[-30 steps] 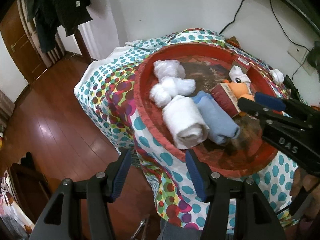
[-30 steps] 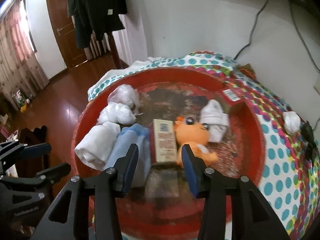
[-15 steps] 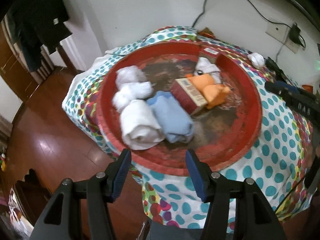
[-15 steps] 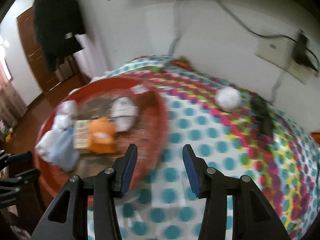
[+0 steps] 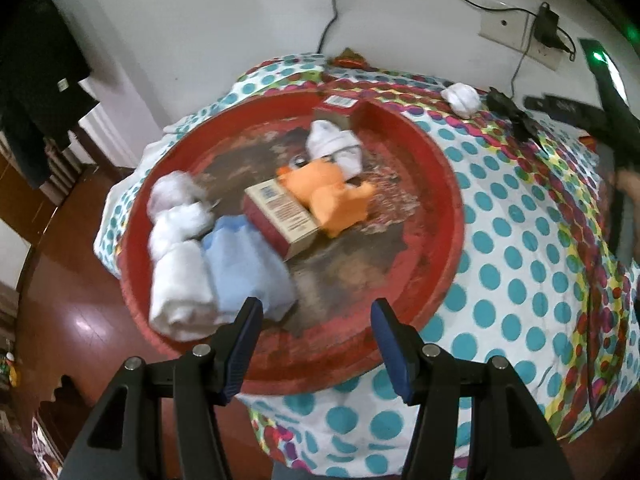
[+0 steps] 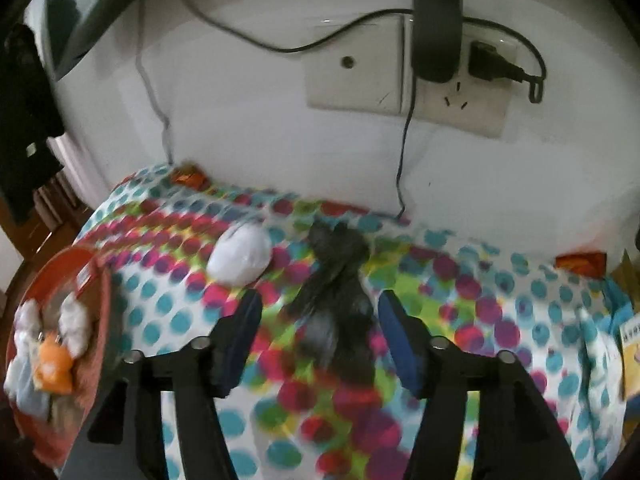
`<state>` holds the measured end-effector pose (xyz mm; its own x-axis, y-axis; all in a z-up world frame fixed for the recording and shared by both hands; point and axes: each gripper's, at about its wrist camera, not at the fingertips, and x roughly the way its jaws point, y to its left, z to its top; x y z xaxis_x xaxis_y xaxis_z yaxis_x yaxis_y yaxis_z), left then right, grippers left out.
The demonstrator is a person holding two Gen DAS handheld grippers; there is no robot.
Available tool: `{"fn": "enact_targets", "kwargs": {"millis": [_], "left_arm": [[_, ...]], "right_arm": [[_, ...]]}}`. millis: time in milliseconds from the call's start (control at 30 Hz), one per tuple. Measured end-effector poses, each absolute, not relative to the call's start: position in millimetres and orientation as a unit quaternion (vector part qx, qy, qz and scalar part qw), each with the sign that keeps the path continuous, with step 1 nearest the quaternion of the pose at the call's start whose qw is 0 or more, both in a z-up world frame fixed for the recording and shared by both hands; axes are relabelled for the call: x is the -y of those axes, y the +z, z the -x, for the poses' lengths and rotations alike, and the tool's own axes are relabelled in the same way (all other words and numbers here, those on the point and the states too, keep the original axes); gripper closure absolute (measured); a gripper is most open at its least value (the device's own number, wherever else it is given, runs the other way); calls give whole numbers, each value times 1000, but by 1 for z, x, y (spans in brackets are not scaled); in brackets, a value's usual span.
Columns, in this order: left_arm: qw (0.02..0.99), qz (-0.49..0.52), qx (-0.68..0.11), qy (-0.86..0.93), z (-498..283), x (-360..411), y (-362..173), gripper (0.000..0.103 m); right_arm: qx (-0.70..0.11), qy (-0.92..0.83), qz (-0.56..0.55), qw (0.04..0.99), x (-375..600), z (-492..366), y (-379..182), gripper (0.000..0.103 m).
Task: Organize objects
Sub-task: 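Return the right tool to the bed and grasp the black plastic bag, then grasp the white rolled sock on the bed with the left tool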
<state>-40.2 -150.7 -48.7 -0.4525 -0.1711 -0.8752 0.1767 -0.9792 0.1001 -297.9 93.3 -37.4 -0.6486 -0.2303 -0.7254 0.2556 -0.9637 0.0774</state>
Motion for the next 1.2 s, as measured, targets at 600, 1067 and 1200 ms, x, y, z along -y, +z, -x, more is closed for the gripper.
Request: {"fn": "enact_targets", "kwargs": {"millis": [600, 1067, 1200], "left_arm": [[49, -523, 57, -849, 110, 93, -58, 45], [10, -503, 67, -861, 163, 29, -58, 45], [-3, -500, 44, -865, 187, 19, -57, 45]], "right_arm": [[-64, -892, -426, 136, -67, 365, -92, 65], [-40, -891, -426, 149, -132, 282, -94, 69], [-20, -889, -433, 151, -157, 258, -96, 69]]}}
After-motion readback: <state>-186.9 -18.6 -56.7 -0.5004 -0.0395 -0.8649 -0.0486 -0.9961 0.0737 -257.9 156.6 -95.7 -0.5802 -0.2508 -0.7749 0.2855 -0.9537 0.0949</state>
